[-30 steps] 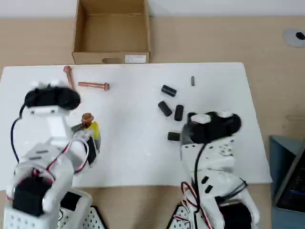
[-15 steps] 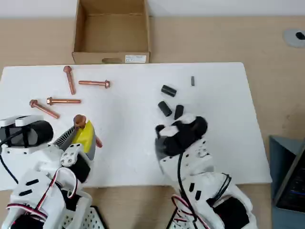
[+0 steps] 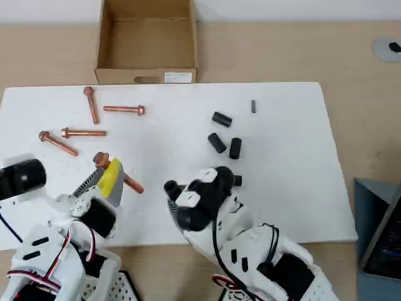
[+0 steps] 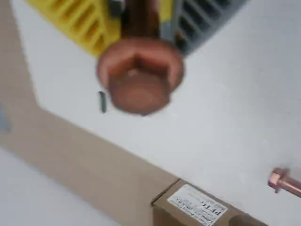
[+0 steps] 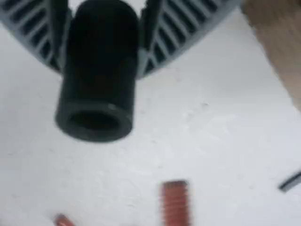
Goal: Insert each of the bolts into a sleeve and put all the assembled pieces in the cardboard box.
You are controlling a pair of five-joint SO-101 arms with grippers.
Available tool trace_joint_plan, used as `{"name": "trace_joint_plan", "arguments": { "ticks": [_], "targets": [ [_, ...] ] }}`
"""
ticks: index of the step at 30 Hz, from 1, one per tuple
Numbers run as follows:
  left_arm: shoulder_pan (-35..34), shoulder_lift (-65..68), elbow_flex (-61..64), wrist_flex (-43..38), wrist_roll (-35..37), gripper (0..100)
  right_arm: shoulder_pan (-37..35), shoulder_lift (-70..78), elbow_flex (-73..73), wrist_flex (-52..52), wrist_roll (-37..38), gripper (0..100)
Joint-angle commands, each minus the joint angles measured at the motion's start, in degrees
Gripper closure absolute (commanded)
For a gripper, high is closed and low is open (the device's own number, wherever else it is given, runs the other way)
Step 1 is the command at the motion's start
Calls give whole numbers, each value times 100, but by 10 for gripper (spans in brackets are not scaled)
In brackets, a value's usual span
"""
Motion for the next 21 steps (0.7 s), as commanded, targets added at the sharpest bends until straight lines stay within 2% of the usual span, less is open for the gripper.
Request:
{"name": "trace_joint_plan", "arguments": {
  "ticks": [1,7,10,13,17,21],
  "targets": [
    [62,-40,-325,-352,229,998,-268,-637,66,-176,158,989],
    [105,-31,-273,-844,220,998,-435,-646,127,-193,492,989],
    [642,-31,-273,-809,158,998,-426,-646,127,-229,492,989],
    [949,-31,-273,-747,-114,998,-426,-646,119,-229,492,989],
    [958,-31,-185,-747,-563,998,-426,-646,119,-264,492,989],
    [993,-31,-79,-747,-703,998,-426,-646,101,-264,492,989]
  ]
}}
